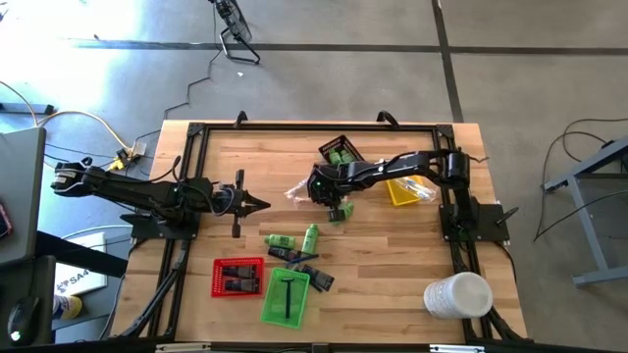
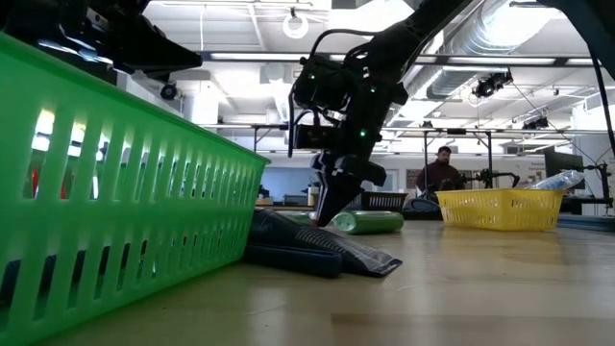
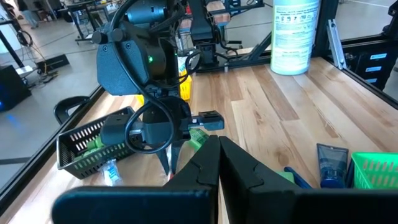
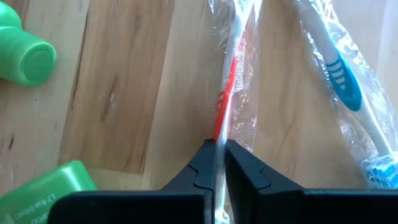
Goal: Pick & Place Travel size toiletries
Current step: Put the red toothbrush into the yellow bin
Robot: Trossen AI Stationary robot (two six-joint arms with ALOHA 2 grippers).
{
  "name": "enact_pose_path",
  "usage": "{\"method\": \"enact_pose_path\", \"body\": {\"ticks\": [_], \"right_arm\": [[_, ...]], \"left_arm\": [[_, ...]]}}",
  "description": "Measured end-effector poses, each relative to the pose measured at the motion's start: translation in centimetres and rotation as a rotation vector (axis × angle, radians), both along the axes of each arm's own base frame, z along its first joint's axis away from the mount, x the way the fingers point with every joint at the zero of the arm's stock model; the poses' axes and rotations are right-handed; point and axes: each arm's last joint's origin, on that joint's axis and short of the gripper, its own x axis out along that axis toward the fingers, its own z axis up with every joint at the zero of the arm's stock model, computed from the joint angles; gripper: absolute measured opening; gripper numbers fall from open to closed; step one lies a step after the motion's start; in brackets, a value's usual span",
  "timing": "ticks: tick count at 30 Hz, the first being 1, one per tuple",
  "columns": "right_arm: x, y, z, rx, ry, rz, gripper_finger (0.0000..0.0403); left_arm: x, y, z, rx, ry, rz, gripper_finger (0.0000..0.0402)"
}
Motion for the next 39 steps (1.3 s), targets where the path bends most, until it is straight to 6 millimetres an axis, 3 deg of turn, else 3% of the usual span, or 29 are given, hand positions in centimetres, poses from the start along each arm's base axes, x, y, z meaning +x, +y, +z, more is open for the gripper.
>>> {"method": "enact_pose_path", "body": {"ticks": [9, 17, 27, 39], "right_arm": [[-0.2, 0.0, 1.1, -0.012, -0.025, -0.004, 0.0008], [-1.5, 0.2, 7.2, -0.051, -0.165, -0.041, 0.0007], [-6.1, 0.5, 14.8, -0.064, -0.277, -0.2, 0.0007], [-12.6, 0.9, 18.2, -0.082, -0.144, -0.475, 0.0006]], "left_arm": [[0.0, 0.0, 0.0, -0.018, -0.001, 0.003, 0.0], [0.0, 0.0, 0.0, -0.019, -0.001, 0.003, 0.0], [0.0, 0.0, 0.0, -0.017, 0.0, 0.003, 0.0], [0.0, 0.0, 0.0, -0.013, 0.003, -0.002, 0.0]]}}
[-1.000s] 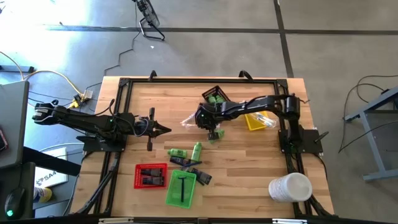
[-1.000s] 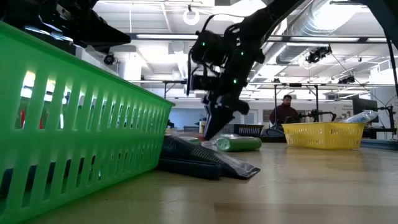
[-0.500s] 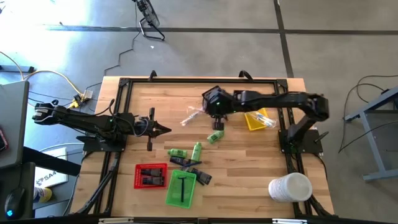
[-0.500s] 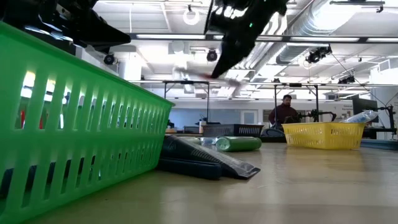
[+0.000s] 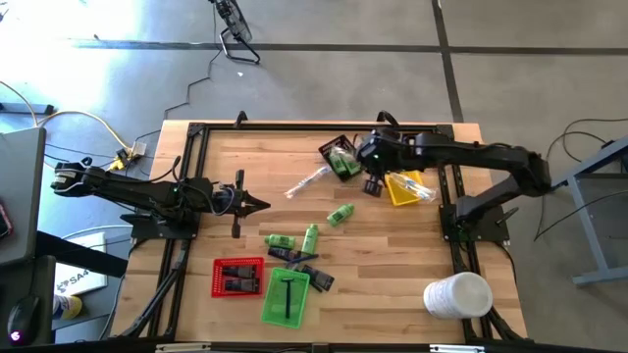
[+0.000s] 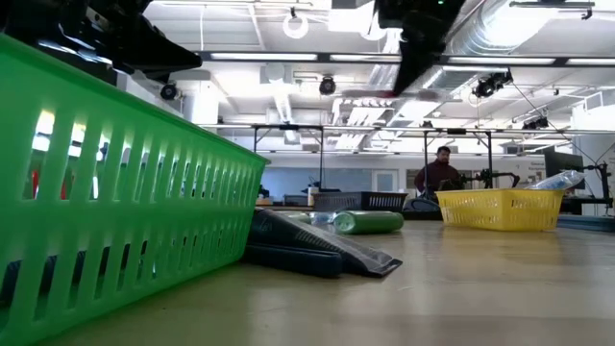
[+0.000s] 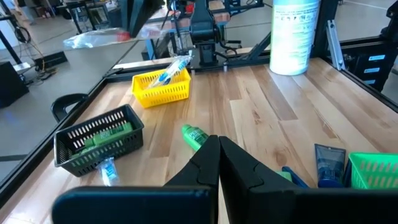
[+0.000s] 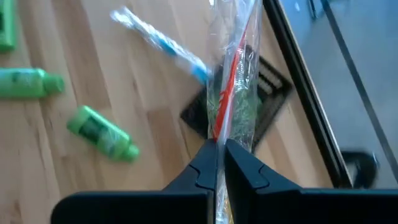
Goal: Pick & Place Travel size toiletries
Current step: Put the red toothbrush into the yellow bin
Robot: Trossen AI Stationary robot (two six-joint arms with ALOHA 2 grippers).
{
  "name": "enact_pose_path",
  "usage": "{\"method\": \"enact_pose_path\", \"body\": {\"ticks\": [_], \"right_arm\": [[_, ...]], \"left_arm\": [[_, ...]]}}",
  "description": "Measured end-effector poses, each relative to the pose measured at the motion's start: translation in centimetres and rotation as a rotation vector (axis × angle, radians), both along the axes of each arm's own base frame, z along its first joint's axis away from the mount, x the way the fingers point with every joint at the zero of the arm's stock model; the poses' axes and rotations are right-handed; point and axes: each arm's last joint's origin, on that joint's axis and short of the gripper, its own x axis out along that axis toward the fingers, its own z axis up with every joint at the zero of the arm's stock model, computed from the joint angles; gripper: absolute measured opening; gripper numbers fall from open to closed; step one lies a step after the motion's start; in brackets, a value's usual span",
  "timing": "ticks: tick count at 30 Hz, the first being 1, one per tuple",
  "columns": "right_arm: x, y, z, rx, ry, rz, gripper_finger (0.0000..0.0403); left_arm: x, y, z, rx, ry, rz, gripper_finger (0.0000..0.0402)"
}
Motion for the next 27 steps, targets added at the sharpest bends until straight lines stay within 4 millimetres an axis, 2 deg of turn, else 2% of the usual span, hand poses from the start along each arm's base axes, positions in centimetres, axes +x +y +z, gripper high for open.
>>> {"method": "enact_pose_path", "body": {"ticks": [5, 12, 19, 27], "right_arm": [[-2.4, 0.0, -0.4, 0.021, 0.106, -0.141, 0.0006], [-4.4, -0.8, -3.7, 0.097, 0.253, -0.301, 0.0005], [-5.7, -1.1, -6.9, 0.18, 0.351, -0.397, 0.0005], [-6.8, -0.7, -7.9, 0.223, 0.442, -0.488, 0.0005]], "left_arm": [[0.0, 0.0, 0.0, 0.002, 0.0, 0.0, 0.0], [0.0, 0.0, 0.0, 0.002, 0.0, 0.001, 0.0], [0.0, 0.0, 0.0, 0.002, 0.0, 0.001, 0.0], [0.0, 0.0, 0.0, 0.003, 0.0, 0.004, 0.0]]}}
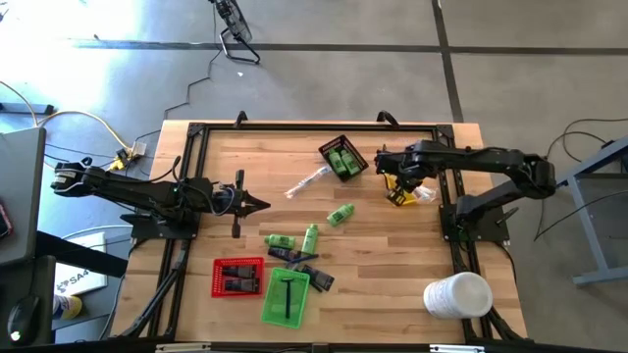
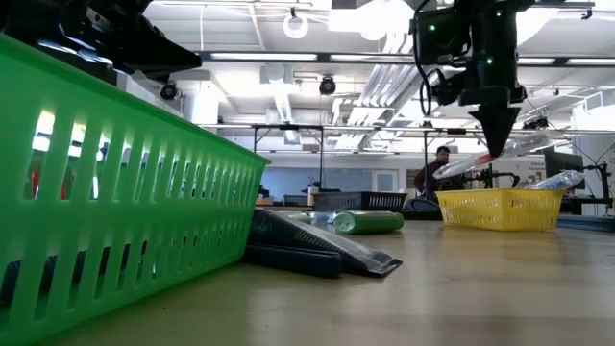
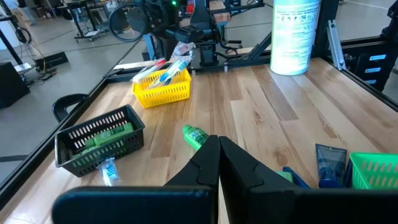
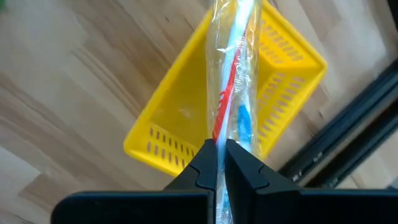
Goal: Pick & Place Travel size toiletries
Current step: Put the red toothbrush into the yellow bin
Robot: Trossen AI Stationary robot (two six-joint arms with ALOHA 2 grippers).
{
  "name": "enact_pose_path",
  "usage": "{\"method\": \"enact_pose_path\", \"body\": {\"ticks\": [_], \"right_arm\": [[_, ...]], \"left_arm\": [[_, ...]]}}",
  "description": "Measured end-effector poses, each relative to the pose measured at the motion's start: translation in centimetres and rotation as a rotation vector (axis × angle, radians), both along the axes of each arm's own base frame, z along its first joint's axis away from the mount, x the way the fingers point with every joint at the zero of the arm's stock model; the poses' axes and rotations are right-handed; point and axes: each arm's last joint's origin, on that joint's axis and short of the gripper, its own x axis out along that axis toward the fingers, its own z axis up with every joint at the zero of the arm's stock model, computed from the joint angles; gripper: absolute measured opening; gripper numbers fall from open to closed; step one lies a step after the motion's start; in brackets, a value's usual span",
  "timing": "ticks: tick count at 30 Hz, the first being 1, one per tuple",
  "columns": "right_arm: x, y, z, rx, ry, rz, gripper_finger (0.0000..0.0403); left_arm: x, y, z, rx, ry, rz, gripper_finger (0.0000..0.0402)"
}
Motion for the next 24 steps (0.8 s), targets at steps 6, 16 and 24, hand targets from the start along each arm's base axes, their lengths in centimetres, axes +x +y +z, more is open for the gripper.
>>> {"method": "enact_pose_path", "body": {"ticks": [6, 16, 24], "right_arm": [[-0.34, 0.1, 0.02, 0.007, 0.027, -0.035, 0.0005], [-0.34, 0.17, 0.01, 0.03, 0.02, -0.045, 0.0005], [-0.37, 0.04, 0.04, -0.019, 0.024, -0.078, 0.0054]], "left_arm": [[0.0, 0.01, 0.0, 0.0, 0.0, 0.002, 0.0], [0.0, 0.0, -0.02, 0.0, 0.002, 0.001, 0.0], [-0.01, 0.0, -0.04, -0.001, 0.004, 0.001, 0.0]]}}
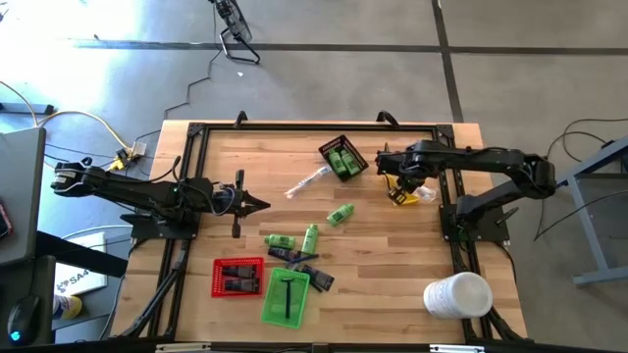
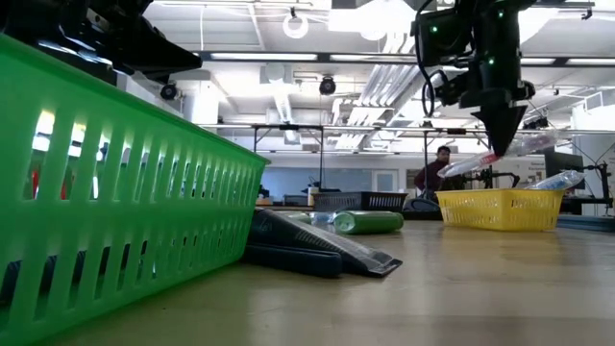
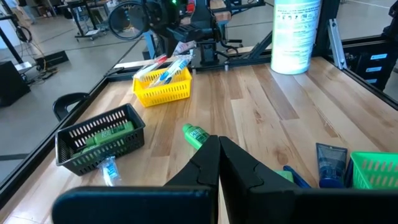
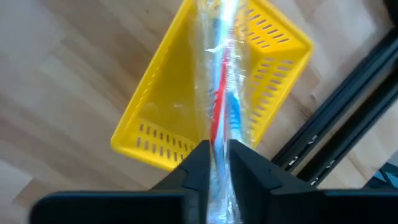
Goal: Pick & Place Travel size toiletries
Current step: Put the red toothbrush into the yellow bin, then put the shampoo into the black bin
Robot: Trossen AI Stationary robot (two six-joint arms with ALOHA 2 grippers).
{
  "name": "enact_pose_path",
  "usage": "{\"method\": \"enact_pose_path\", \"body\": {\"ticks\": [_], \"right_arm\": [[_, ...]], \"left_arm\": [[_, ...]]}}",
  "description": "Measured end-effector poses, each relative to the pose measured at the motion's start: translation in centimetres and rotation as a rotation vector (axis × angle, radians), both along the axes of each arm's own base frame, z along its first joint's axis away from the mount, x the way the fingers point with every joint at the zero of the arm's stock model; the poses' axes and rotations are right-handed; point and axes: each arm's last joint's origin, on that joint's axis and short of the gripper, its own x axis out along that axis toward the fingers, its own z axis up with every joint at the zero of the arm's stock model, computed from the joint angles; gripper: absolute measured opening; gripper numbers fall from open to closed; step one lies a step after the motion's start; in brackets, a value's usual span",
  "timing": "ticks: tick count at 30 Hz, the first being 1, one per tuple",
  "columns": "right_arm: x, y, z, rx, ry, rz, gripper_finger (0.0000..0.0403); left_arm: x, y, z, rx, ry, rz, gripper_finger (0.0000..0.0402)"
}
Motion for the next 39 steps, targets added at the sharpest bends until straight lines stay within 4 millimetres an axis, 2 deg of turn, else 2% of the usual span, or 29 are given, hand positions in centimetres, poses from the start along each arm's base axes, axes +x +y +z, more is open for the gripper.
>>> {"method": "enact_pose_path", "body": {"ticks": [5, 8, 12, 22, 27, 32, 39], "right_arm": [[0.0, -0.2, 0.1, -0.06, 0.015, -0.001, 0.0121], [0.0, -0.2, 0.1, -0.058, 0.014, -0.003, 0.014], [0.0, -0.2, 0.1, -0.056, 0.014, -0.001, 0.014], [0.8, -0.4, 0.0, -0.09, -0.066, 0.004, 0.0102], [2.1, -0.9, 0.2, -0.157, -0.195, 0.016, 0.0085], [4.2, -1.5, 0.9, -0.231, -0.418, 0.03, 0.007], [7.6, -1.9, 3.4, -0.381, -0.8, 0.132, 0.0056]], "left_arm": [[0.0, 0.0, 0.0, 0.0, 0.0, 0.0, 0.0], [0.0, 0.0, 0.0, -0.001, 0.0, 0.0, 0.0], [0.0, 0.0, 0.0, -0.006, 0.0, -0.005, 0.0], [0.0, 0.0, 0.0, 0.051, 0.002, -0.011, 0.0], [0.0, 0.0, 0.1, 0.054, -0.004, -0.003, 0.0], [0.0, 0.1, 0.1, 0.049, -0.012, 0.026, 0.0], [0.0, 0.4, 0.2, -0.004, -0.019, 0.122, 0.0]]}}
